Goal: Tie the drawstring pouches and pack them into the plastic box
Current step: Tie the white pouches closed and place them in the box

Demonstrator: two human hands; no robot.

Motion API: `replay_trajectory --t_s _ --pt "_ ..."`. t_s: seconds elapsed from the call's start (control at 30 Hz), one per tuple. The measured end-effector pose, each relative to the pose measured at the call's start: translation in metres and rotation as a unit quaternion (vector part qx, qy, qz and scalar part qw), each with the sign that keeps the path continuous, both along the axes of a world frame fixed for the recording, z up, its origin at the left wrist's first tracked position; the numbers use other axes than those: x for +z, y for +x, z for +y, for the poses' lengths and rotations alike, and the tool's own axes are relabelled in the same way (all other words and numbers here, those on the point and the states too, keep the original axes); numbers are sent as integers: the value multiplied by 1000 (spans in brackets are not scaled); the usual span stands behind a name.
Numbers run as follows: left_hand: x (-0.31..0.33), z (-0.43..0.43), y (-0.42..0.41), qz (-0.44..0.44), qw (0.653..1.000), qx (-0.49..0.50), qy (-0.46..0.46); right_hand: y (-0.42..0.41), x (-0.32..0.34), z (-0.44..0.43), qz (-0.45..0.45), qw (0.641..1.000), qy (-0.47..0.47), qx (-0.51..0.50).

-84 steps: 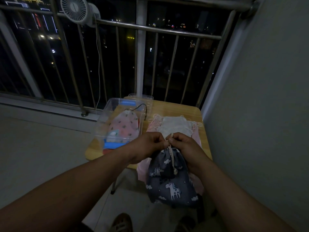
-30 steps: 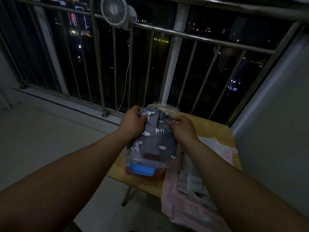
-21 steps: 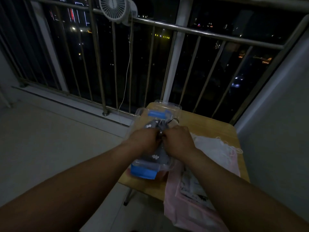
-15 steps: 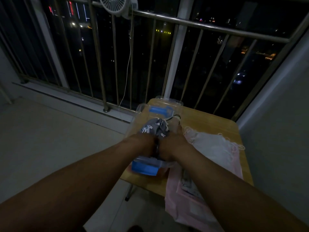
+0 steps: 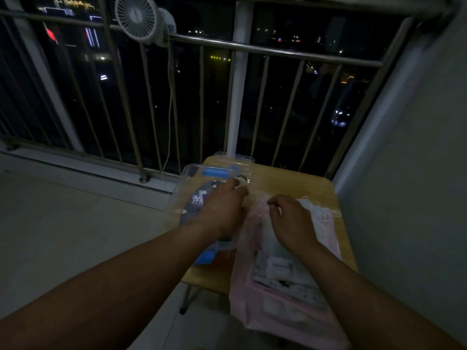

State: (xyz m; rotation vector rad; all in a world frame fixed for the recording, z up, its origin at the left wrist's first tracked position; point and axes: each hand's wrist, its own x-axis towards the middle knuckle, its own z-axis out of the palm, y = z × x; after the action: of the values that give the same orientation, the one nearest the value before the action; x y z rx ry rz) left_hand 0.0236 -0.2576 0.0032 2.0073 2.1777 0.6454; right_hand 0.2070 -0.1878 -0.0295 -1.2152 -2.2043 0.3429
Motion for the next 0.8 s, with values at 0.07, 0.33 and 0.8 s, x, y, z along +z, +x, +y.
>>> replay_trajectory --t_s 0.07,0.33,0.8 --pt "4 4 26 -14 999 3 35 29 -9 7 62 995 -64 -37" --pt "-40 27 102 -101 993 -13 -58 119 -55 28 200 915 -296 -188" --pt "-88 58 101 -266 944 120 -157 130 -78 35 61 934 -300 -185"
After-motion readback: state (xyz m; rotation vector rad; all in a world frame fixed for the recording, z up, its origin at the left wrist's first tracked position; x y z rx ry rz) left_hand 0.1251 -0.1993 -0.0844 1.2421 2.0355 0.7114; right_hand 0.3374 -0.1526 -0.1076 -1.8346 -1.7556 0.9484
